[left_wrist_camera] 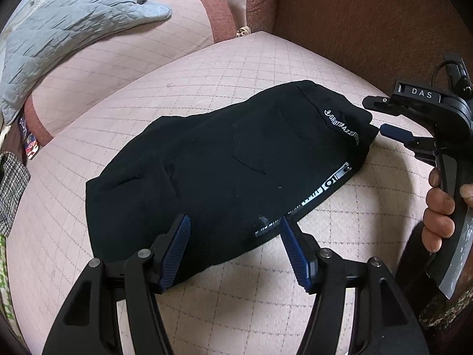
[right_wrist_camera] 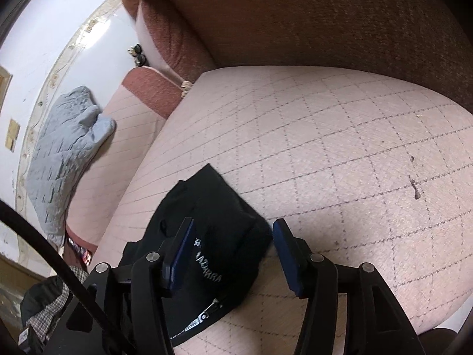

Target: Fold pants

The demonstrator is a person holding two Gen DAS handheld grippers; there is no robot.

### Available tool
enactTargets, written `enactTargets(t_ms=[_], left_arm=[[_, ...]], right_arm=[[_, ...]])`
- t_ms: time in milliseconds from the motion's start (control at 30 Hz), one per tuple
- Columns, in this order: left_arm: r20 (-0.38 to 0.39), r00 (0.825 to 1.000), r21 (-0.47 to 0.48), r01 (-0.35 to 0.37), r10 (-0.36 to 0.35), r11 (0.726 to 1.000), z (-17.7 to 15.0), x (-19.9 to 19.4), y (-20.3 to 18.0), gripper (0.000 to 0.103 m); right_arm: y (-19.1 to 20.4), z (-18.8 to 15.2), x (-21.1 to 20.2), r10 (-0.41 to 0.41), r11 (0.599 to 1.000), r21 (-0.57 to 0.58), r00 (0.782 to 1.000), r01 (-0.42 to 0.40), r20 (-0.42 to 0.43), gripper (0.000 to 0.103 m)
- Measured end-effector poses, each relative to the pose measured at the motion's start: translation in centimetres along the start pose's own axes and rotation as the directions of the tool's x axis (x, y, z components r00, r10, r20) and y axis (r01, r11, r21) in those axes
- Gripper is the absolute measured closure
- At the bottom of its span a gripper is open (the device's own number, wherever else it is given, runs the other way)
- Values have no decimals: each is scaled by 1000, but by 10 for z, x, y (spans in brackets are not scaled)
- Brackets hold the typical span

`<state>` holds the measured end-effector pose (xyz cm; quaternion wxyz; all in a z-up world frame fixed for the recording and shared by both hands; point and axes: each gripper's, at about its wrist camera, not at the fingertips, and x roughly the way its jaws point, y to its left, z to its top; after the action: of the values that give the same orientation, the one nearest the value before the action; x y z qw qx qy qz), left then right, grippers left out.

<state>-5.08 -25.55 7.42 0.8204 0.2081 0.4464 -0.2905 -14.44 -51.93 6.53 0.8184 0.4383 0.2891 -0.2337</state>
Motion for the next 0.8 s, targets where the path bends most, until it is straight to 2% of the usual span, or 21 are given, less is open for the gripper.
enactTargets(t_ms=[100, 200, 333, 433, 567, 733, 800], left_arm=[[-10, 1000, 3, 18, -18, 1000, 8, 7, -1, 41], [-18, 997, -7, 76, -76, 997, 24, 14, 0, 41], [-4, 986, -25, 169, -169, 985, 68, 25, 8, 41], [-9, 977, -32, 214, -215, 976, 105, 37, 11, 41], [-12, 964, -19, 264, -264, 964, 140, 55, 0, 40], [-68, 936, -10, 346, -346, 938, 165, 89, -25, 40], [-108, 916, -8, 388, -386, 922, 174, 104, -36, 40]], right_arm=[[-7, 1, 3, -22, 999, 25, 1000, 22, -4, 44], [-13, 1, 6, -43, 998, 48, 999, 44, -18, 43], [-18, 0, 6, -42, 997, 67, 999, 43, -19, 43], [-17, -4, 1, -64, 996, 64, 998, 64, 0, 43], [-20, -6, -8, -120, 990, 81, 992, 117, 38, 43], [-21, -15, -16, -148, 986, 88, 988, 143, 53, 43], [-20, -17, -17, -144, 986, 87, 988, 140, 47, 41]])
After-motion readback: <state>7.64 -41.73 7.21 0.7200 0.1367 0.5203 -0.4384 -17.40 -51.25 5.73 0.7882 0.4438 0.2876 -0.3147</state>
